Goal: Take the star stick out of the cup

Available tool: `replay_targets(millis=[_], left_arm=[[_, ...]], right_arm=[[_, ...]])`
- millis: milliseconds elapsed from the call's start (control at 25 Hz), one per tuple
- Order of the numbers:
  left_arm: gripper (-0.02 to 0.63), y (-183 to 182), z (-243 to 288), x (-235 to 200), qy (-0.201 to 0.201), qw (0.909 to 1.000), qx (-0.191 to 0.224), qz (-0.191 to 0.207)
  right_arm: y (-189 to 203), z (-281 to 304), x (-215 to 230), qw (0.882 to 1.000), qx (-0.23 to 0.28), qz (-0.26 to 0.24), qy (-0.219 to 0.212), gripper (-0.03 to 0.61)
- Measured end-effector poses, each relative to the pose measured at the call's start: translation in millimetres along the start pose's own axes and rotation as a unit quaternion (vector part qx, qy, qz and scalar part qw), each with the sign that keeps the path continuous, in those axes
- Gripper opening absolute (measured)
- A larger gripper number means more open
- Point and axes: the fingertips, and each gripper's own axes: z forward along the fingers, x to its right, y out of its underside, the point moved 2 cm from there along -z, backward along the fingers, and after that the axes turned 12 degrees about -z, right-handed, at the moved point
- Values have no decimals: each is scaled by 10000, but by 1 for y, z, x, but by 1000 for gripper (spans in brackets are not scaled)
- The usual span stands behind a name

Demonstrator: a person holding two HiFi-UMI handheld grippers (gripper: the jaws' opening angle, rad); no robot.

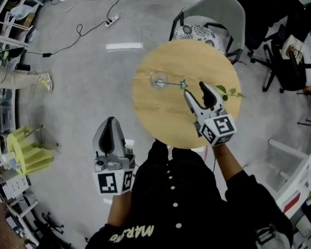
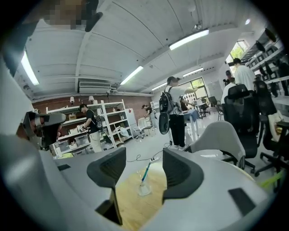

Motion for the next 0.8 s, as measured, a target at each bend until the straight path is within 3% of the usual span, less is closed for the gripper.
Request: replay_targets(millis=[320,800], left_arm=[[3,16,-1,-18,-176,9997,-155,-30],[3,25,4,-36,-320,9992,-246,-65]], right_arm=[[51,40,-7,9974,-681,234,-12,174],[74,65,-5,9934,-993,576,47,22]])
